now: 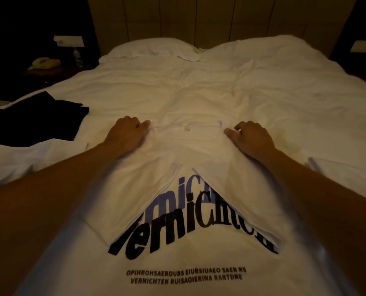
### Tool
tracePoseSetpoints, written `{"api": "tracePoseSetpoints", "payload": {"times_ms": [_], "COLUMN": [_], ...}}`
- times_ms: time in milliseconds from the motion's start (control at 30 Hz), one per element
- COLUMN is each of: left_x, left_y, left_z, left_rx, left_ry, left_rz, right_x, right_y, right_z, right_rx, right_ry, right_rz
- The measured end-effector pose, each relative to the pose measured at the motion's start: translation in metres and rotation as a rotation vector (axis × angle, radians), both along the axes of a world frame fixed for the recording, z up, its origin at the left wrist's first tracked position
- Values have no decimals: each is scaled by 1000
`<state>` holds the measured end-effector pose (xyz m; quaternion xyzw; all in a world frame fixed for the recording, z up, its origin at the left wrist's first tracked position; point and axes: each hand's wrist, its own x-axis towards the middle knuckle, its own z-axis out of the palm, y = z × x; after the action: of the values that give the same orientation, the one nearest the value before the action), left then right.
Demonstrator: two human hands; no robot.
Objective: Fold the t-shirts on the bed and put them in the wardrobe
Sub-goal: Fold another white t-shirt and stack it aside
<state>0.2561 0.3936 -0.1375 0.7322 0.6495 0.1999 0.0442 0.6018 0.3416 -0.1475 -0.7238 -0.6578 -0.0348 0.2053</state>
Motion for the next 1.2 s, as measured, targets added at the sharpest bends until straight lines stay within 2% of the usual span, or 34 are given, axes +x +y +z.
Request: {"api": "tracePoseSetpoints", "payload": {"times_ms": [167, 267, 433, 667, 800, 1000, 1200], "left_x": [7, 5, 4, -6, -11, -20, -36], "left_y": [7, 2, -13, -44, -79, -153, -241], "left_z": [-16, -20, -9, 35, 54, 55, 15], "left_rx": [74, 160, 304, 615, 710, 787, 752], "left_ry": [-94, -43, 107, 113, 114, 36, 93], "left_rz": [-6, -6, 9, -22, -21, -94, -209], "right_x": [2, 2, 1, -5, -9, -13, -10], "right_y": [4, -1, -4, -40, -78, -153, -240], "right_z": [-9, -11, -4, 35, 54, 64, 23], "right_rx": [112, 122, 126, 394, 469, 461, 336], "right_ry": [-30, -19, -125, -98, -47, 63, -4], "right_rz": [41, 37, -27, -78, -33, 63, 151]}}
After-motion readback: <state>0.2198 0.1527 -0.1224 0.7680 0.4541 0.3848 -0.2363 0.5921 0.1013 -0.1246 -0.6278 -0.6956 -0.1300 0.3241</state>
